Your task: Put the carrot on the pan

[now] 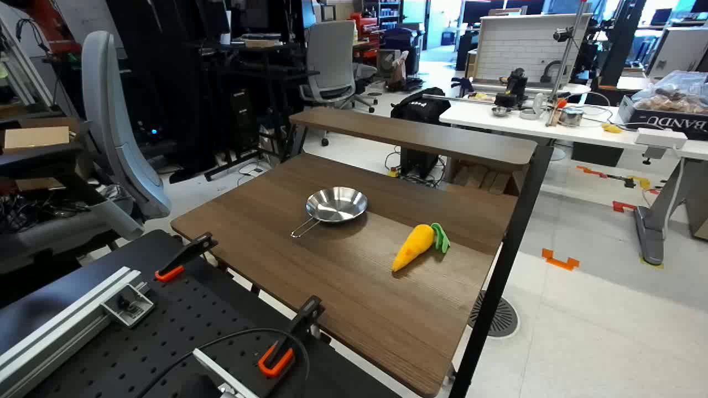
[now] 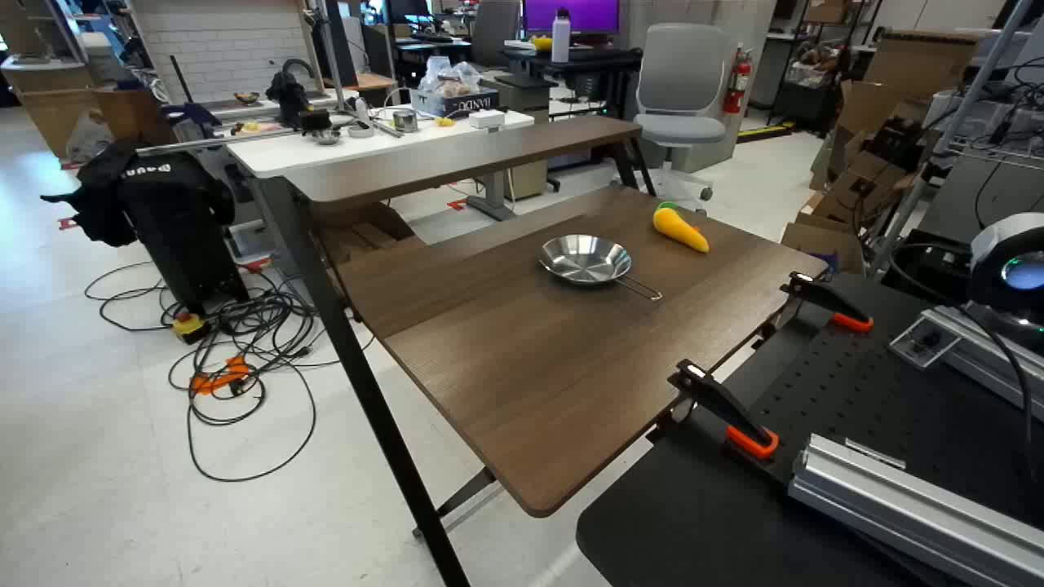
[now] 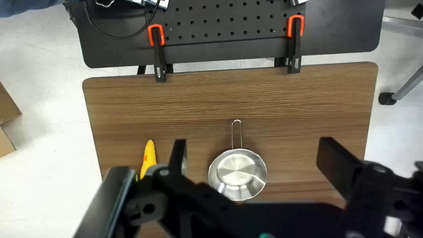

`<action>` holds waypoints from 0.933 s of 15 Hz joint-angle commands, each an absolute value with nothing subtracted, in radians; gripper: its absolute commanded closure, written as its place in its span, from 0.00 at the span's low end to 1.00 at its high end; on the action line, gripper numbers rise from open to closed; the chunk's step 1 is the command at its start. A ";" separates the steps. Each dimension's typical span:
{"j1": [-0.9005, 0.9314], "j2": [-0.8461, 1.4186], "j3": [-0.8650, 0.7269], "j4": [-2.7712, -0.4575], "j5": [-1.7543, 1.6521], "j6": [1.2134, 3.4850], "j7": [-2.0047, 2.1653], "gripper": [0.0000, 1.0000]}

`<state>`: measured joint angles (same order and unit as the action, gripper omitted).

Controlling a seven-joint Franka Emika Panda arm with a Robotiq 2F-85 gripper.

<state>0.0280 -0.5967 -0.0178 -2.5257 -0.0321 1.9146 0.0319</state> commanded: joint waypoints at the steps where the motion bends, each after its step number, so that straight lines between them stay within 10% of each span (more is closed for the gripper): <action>1: 0.017 -0.596 -0.008 -2.524 -0.026 1.913 0.027 0.00; 14: -0.069 -0.377 -0.031 -2.572 -0.109 2.163 0.059 0.00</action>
<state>-0.0325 -0.4750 -0.0224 -2.5828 -0.0781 2.0744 0.0404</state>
